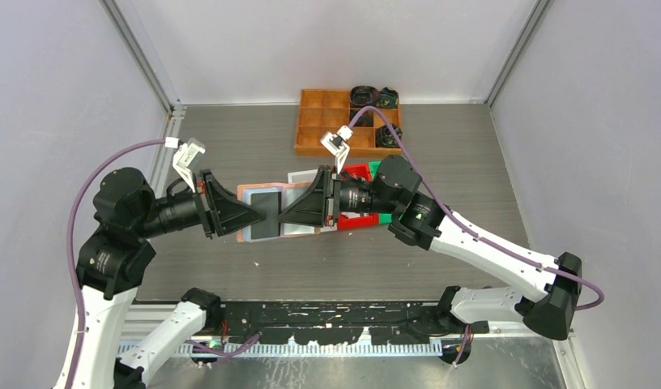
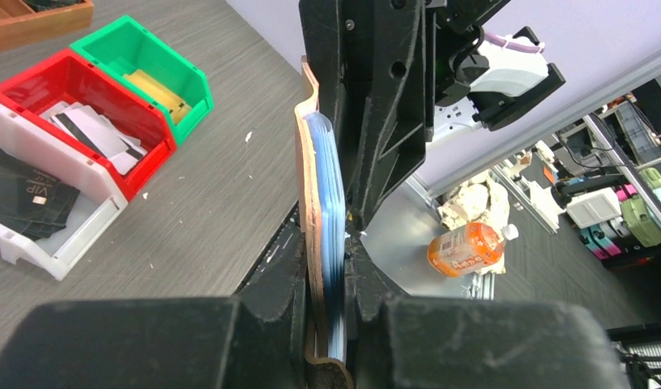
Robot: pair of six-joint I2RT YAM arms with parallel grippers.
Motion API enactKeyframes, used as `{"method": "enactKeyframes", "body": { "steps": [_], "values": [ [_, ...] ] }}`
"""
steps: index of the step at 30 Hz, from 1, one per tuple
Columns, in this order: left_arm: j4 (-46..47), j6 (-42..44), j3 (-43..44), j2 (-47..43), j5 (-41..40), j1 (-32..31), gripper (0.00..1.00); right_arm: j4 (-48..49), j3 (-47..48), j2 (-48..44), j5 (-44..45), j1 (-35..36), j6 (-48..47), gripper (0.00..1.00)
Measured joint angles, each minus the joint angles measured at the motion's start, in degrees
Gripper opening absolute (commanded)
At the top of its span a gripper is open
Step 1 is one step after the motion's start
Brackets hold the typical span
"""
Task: Take the credit cards out of the card holder
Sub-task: Remove the credit card from the card holder.
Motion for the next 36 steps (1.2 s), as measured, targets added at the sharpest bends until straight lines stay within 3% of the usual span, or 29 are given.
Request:
{"method": "enactKeyframes", "body": {
  "steps": [6, 14, 24, 32, 35, 36],
  "values": [
    [0.2, -0.1, -0.1, -1.0, -3.4, 0.0, 0.0, 6.5, -2.6, 1.4, 2.3, -0.3, 3.1, 0.01],
    [-0.1, 0.5, -0.7, -0.8, -8.6, 0.3, 0.02, 9.7, -5.4, 1.7, 10.0, 0.1, 3.3, 0.01],
    [0.3, -2.3, -1.6, 0.1, -5.0, 0.2, 0.04, 18.2, -13.3, -2.1, 13.3, 0.7, 4.7, 0.01],
    [0.7, -3.9, -1.6, 0.3, -3.5, 0.2, 0.06, 19.3, -16.1, -4.5, 14.3, 0.6, 5.1, 0.01],
    [1.0, -4.4, -1.6, 0.3, -3.0, 0.2, 0.06, 19.5, -16.6, -5.2, 14.4, 0.5, 5.2, 0.25],
    [1.2, -4.6, -1.6, 0.2, -2.9, 0.2, 0.05, 19.7, -16.6, -5.1, 14.3, 0.5, 5.4, 0.29]
  ]
}}
